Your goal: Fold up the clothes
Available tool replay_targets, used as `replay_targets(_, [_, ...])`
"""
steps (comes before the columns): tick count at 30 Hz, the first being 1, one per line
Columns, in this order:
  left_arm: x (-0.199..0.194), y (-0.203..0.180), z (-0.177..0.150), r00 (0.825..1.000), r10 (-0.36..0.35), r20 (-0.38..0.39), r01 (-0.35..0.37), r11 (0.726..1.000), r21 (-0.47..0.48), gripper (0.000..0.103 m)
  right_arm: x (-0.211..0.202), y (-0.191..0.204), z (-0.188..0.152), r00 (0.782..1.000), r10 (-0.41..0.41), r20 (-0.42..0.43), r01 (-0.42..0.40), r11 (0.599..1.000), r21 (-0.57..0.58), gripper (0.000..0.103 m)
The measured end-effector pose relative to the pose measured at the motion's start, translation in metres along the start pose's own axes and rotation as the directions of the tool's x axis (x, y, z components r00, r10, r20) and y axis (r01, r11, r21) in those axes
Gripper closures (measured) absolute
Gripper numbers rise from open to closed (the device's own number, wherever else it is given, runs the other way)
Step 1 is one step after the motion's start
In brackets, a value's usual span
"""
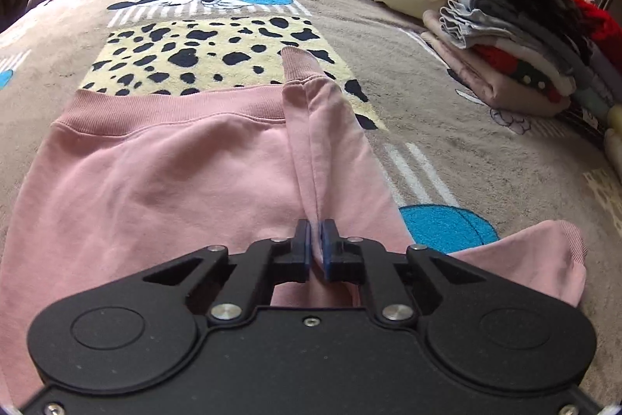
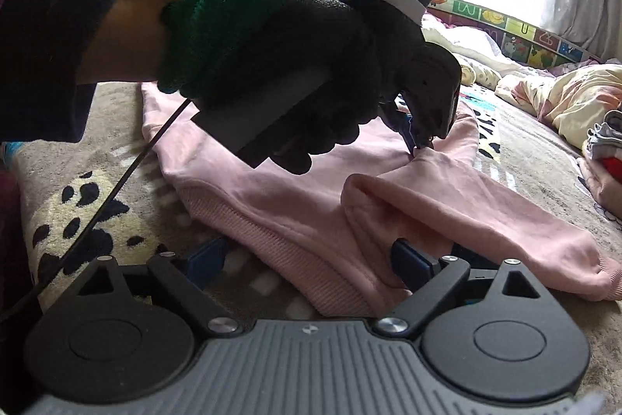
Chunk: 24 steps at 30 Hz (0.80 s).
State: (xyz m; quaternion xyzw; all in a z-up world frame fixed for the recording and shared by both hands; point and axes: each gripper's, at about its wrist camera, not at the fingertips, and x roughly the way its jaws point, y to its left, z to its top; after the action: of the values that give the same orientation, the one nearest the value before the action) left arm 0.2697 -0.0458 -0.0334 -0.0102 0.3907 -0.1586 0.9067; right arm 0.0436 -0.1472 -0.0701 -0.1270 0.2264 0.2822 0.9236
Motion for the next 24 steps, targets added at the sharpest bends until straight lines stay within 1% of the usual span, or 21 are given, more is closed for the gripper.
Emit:
replay_targets(1, [-0.003, 0.0, 0.001, 1.0, -0.004, 0.01, 0.004, 1.0, -0.007, 0.089, -0.001, 0.0, 0.0, 1.0, 0.002, 0.0, -0.002, 1.0, 0.0, 0.011])
replay_targets(2, [-0.006, -0.004, 0.005, 0.999, 0.014, 0.04, -0.015, 1.0, 0.022, 0.087, -0.001, -0.001, 0.0, 1.0, 0.004, 0.002, -0.004, 1.0, 0.001, 0.011])
replay_targets(3, [-0.008, -0.008, 0.009, 0.997, 0.03, 0.07, -0.034, 0.998, 0.05, 0.087, -0.002, -0.001, 0.0, 1.0, 0.006, 0.004, -0.006, 1.0, 0.001, 0.011])
replay_targets(5, [-0.002, -0.012, 0.025, 0.996, 0.038, 0.082, -0.043, 0.997, 0.063, 0.087, -0.003, 0.0, -0.001, 1.0, 0.009, 0.005, -0.009, 1.0, 0.001, 0.011])
replay_targets(7, [0.015, -0.007, 0.042, 0.997, 0.022, 0.076, -0.023, 1.0, 0.015, 0.081, -0.004, 0.001, -0.002, 1.0, 0.01, 0.005, -0.01, 1.0, 0.001, 0.011])
replay_targets(8, [0.026, -0.002, 0.048, 0.998, 0.02, 0.063, -0.018, 1.0, -0.024, 0.071, -0.004, 0.002, -0.001, 1.0, 0.01, 0.005, -0.01, 1.0, 0.002, 0.011])
replay_targets(10, [0.046, 0.009, 0.059, 0.999, 0.013, 0.036, -0.009, 0.995, -0.101, 0.07, -0.004, 0.003, 0.001, 1.0, 0.01, 0.012, -0.01, 1.0, 0.005, 0.011])
replay_targets(11, [0.052, 0.015, 0.06, 0.999, -0.028, 0.017, 0.031, 0.988, -0.152, 0.071, -0.006, 0.003, 0.002, 1.0, 0.012, 0.017, -0.012, 1.0, 0.009, 0.012])
replay_targets(12, [0.058, 0.02, 0.06, 0.998, -0.07, 0.002, 0.069, 0.977, -0.202, 0.091, -0.007, 0.003, 0.002, 1.0, 0.019, 0.019, -0.02, 1.0, 0.014, 0.014])
replay_targets(13, [0.057, 0.022, 0.059, 0.996, -0.086, 0.009, 0.086, 0.971, -0.224, 0.097, -0.007, 0.002, 0.002, 0.999, 0.04, 0.01, -0.04, 0.999, 0.016, 0.017])
replay_targets(14, [0.05, 0.019, 0.059, 0.998, -0.057, 0.031, 0.062, 0.976, -0.211, 0.097, -0.007, 0.002, 0.002, 0.998, 0.066, -0.005, -0.066, 0.998, 0.017, 0.036])
replay_targets(15, [0.042, 0.019, 0.059, 0.998, -0.035, 0.059, 0.046, 0.978, -0.202, 0.098, -0.006, 0.002, 0.003, 0.997, 0.08, -0.019, -0.08, 0.997, 0.016, 0.043])
replay_targets(17, [0.039, 0.021, 0.055, 0.998, -0.019, 0.06, 0.03, 0.98, -0.197, 0.098, -0.008, 0.001, 0.004, 0.995, 0.093, -0.029, -0.093, 0.996, 0.017, 0.044])
replay_targets(18, [0.039, 0.023, 0.053, 0.998, -0.01, 0.059, 0.021, 0.981, -0.193, 0.095, -0.009, 0.0, 0.005, 0.995, 0.096, -0.03, -0.095, 0.995, 0.025, 0.046])
replay_targets(19, [0.046, 0.022, 0.053, 0.999, 0.018, 0.029, -0.013, 0.985, -0.17, 0.094, -0.01, -0.001, 0.005, 0.995, 0.099, -0.029, -0.098, 0.995, 0.033, 0.046])
replay_targets(20, [0.048, 0.025, 0.052, 0.999, 0.024, 0.022, -0.019, 0.985, -0.173, 0.086, -0.01, -0.002, 0.005, 0.995, 0.096, -0.024, -0.095, 0.995, 0.034, 0.046])
replay_targets(21, [0.05, 0.028, 0.05, 0.999, 0.029, 0.017, -0.026, 0.984, -0.176, 0.085, -0.011, -0.003, 0.005, 0.996, 0.091, -0.018, -0.09, 0.995, 0.031, 0.047])
replay_targets(22, [0.046, 0.025, 0.052, 0.999, 0.035, 0.031, -0.03, 0.986, -0.164, 0.082, -0.013, -0.003, 0.005, 0.996, 0.085, -0.006, -0.085, 0.996, 0.03, 0.048])
replay_targets(23, [0.04, 0.019, 0.054, 0.996, 0.066, 0.056, -0.059, 0.991, -0.12, 0.076, -0.016, -0.004, 0.007, 0.997, 0.079, 0.01, -0.08, 0.996, 0.032, 0.049])
replay_targets(24, [0.034, 0.013, 0.055, 0.992, 0.088, 0.091, -0.082, 0.994, -0.071, 0.076, -0.019, -0.004, 0.008, 0.997, 0.068, 0.028, -0.069, 0.997, 0.037, 0.049])
